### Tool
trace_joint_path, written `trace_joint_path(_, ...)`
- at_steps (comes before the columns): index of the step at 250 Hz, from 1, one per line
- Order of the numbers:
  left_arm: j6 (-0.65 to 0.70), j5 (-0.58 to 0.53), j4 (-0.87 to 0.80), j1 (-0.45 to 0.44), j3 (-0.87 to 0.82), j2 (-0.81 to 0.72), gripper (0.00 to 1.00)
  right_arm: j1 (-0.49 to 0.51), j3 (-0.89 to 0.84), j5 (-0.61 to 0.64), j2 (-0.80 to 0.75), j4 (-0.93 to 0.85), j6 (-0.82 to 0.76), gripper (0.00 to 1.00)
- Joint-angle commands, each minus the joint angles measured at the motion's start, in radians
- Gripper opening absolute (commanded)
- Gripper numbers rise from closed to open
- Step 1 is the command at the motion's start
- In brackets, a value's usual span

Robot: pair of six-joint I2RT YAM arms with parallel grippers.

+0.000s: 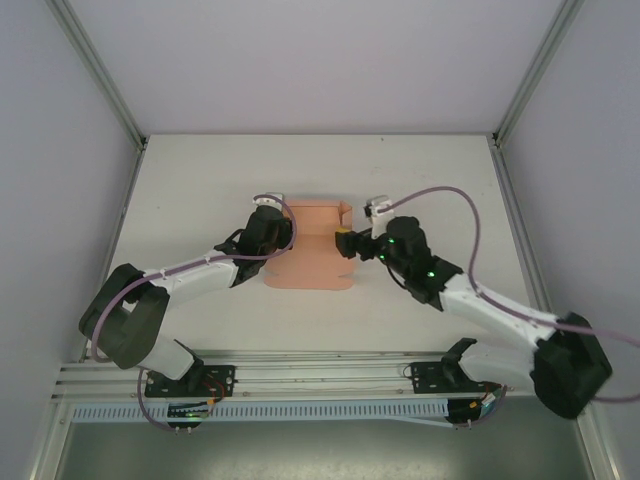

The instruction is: Assemble paper box

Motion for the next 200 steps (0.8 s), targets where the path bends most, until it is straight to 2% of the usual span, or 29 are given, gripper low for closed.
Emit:
trace_joint_path(1,0.022,0.005,0.039,0.006,-0.011,-0.007,0.00,-0.066,-0.058,-0.027,-0.141,-0.058,0.041,0.91)
trace_joint_path(17,0.026,0.014,0.049,0.006,-0.012,-0.008,0.00,-0.138,-0.088,-0.088,-0.195,-0.091,0.069,0.86)
trace_joint_path(33,0.031,0.031,0.060,0.006,-0.016,-0.010,0.00,-0.234,-0.103,-0.167,-0.206,-0.104,0.096,0.76)
trace_joint_path(46,0.034,0.037,0.068,0.006,-0.018,-0.013,0.00,-0.287,-0.105,-0.265,-0.185,-0.102,0.085,0.74)
trace_joint_path(65,0.038,0.050,0.074,0.005,-0.022,-0.017,0.00,-0.318,-0.086,-0.336,-0.117,-0.096,0.061,0.74)
trace_joint_path(82,0.043,0.059,0.080,0.006,-0.026,-0.021,0.00,-0.321,-0.055,-0.399,-0.029,-0.085,0.024,0.74)
trace_joint_path(99,0.043,0.062,0.082,0.006,-0.029,-0.027,0.00,-0.322,-0.003,-0.488,0.069,-0.076,0.003,0.68)
trace_joint_path(130,0.045,0.066,0.082,0.006,-0.033,-0.034,0.00,-0.314,0.085,-0.620,0.226,-0.072,-0.009,0.63)
trace_joint_path(150,0.046,0.064,0.082,0.006,-0.035,-0.034,0.00,-0.286,0.112,-0.661,0.294,-0.032,-0.020,0.61)
trace_joint_path(189,0.051,0.060,0.080,0.006,-0.026,-0.027,0.00,-0.233,0.175,-0.667,0.397,-0.009,-0.018,0.59)
trace_joint_path(200,0.051,0.056,0.077,0.006,-0.025,-0.026,0.00,-0.221,0.188,-0.662,0.418,-0.001,-0.017,0.55)
